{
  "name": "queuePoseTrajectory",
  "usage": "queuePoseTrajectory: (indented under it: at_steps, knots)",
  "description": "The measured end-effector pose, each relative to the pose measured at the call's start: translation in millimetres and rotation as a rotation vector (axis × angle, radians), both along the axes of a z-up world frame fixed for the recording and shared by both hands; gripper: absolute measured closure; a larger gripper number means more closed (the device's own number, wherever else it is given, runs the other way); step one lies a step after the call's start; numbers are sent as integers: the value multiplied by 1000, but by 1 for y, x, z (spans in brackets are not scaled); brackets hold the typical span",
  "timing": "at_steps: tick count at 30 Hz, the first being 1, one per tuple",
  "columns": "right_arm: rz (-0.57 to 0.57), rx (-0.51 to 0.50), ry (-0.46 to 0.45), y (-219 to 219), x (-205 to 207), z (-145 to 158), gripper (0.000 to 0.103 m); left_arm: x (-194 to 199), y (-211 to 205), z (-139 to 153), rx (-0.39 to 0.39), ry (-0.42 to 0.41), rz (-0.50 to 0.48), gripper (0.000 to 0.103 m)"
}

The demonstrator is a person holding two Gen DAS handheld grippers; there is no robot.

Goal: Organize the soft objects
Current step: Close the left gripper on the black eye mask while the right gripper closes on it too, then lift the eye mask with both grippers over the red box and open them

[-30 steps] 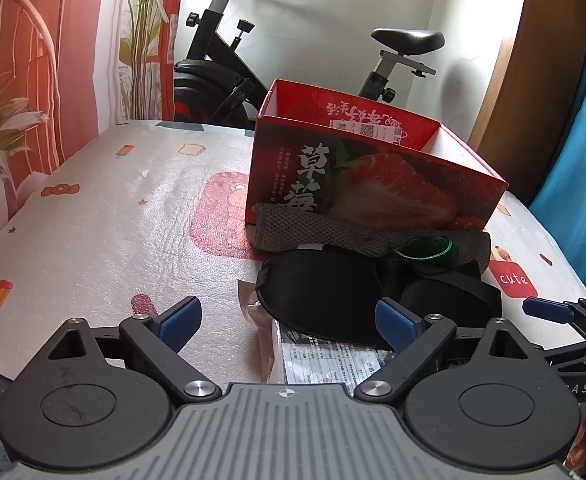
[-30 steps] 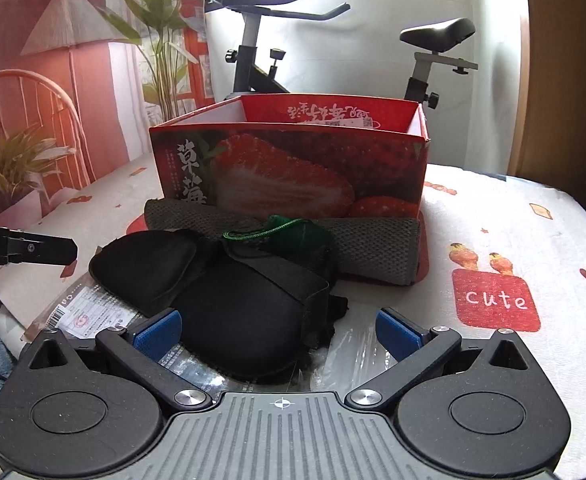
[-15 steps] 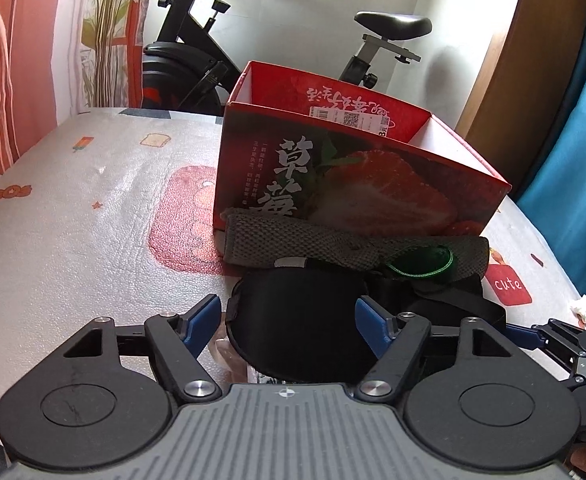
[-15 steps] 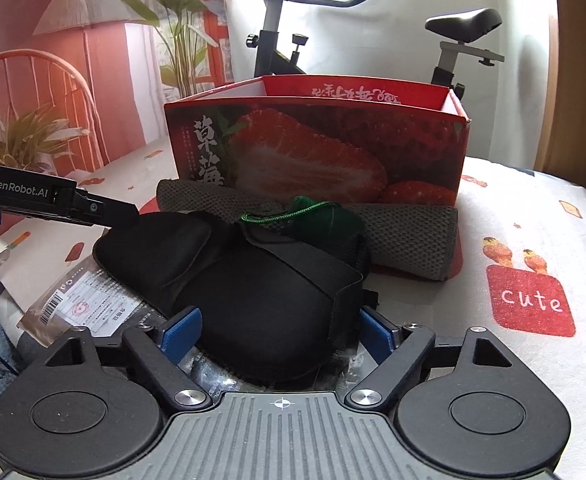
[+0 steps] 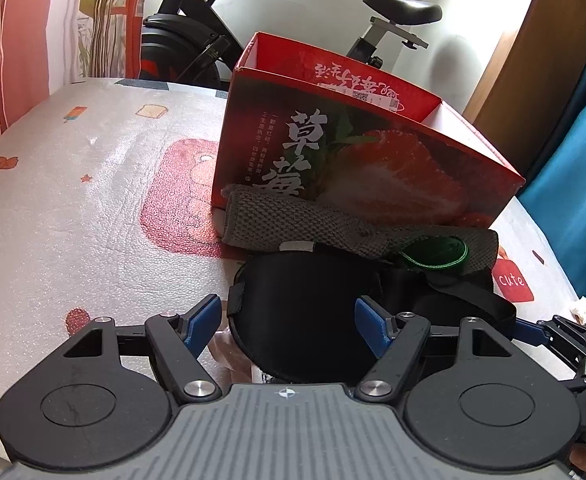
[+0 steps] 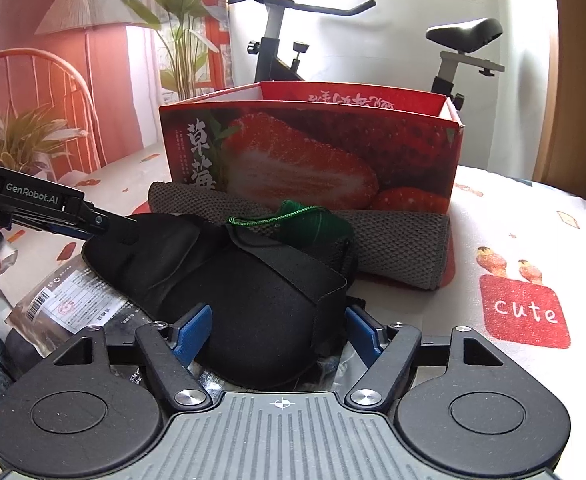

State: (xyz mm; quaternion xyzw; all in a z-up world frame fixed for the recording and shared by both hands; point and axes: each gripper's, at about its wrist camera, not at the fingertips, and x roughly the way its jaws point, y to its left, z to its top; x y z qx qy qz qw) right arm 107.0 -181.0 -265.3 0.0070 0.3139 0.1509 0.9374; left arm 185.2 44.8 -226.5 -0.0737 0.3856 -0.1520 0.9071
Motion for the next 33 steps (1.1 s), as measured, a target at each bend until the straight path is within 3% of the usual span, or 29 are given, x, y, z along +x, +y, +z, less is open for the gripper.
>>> queuePoseTrajectory:
  at_steps: [8, 19, 22, 27, 33]
  knots:
    - [2, 12, 11, 0, 0, 1, 37, 9, -2, -3, -32, 34, 3, 28]
    - [1, 43, -32, -2, -11, 17, 39, -23, -6, 21, 7, -71, 6, 63]
    - [9, 61, -45, -3, -13, 20, 41, -32, -7, 21, 28, -85, 10, 67]
    - [-4, 59, -57, -3, -15, 23, 61, -41, -5, 20, 42, -95, 27, 70]
    - [-34, 45, -71, -6, -16, 24, 76, -48, -6, 17, 73, -117, 50, 77]
